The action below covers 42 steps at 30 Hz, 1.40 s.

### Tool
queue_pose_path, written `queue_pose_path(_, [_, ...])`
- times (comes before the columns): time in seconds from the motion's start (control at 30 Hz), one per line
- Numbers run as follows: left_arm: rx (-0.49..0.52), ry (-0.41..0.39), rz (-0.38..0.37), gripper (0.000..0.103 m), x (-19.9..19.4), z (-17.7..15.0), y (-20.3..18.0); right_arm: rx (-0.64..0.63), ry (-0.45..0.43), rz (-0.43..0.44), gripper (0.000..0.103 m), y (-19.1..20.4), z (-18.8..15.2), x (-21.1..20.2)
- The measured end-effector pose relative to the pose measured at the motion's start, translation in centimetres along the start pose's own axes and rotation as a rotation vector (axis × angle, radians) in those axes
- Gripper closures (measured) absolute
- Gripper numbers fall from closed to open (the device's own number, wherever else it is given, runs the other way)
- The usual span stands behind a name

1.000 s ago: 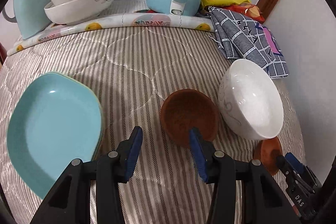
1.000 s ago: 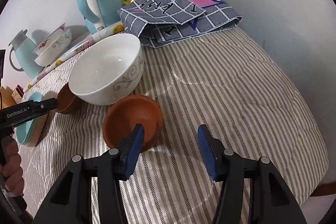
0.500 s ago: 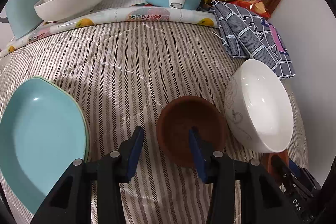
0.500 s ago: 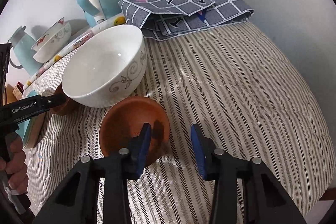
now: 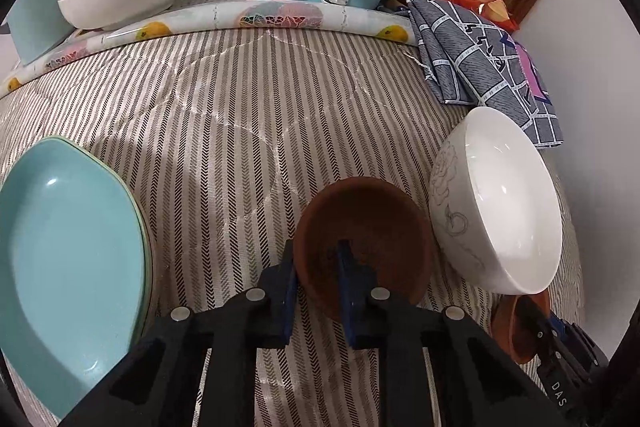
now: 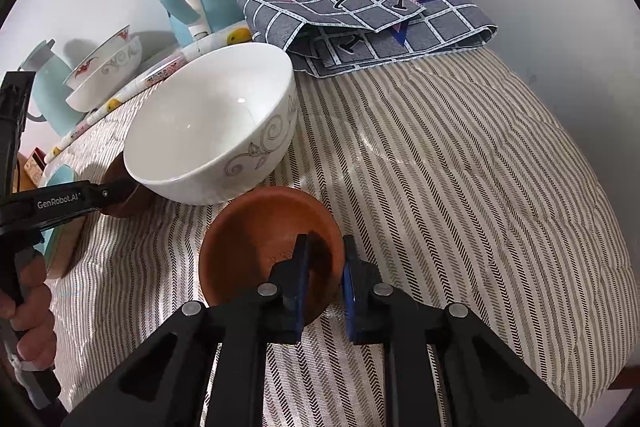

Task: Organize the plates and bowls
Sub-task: 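Close the left gripper on one brown bowl rim while the right grips the other, then carry the right gripper's brown bowl into the white bowl while the left holds its bowl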

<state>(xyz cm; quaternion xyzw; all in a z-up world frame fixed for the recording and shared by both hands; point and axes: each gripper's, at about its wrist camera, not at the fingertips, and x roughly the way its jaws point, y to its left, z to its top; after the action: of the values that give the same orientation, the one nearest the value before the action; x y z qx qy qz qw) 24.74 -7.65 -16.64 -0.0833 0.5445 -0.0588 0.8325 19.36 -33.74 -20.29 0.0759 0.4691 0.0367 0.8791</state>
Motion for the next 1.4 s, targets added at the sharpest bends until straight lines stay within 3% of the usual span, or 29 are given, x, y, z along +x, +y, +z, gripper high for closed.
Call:
queue_pose_path(0.23, [0.007, -0.017, -0.026, 0.095, -1.1, -0.6, 0.1, 0.0, -0.026, 0.009, 0.095, 0.3, -0.3, -1.1])
queue_pose_path(0.6, [0.045, -0.026, -0.043, 0.095, -3.8, -2.7, -0.4, 0.009, -0.055, 0.005, 0.095, 1.5, -1.6, -3.4])
queue_pose_path(0.97, [0.042, -0.098, -0.048, 0.095, -8.9, -3.6, 0.8, 0.027, -0.128, 0.011, 0.095, 2.5, -2.6, -7.9])
queue_pose_path(1.4, [0.047, -0.171, -0.042, 0.095, -13.2, -3.8, 2.3, 0.02, -0.2, 0.005, 0.095, 3.9, -1.5, -11.2])
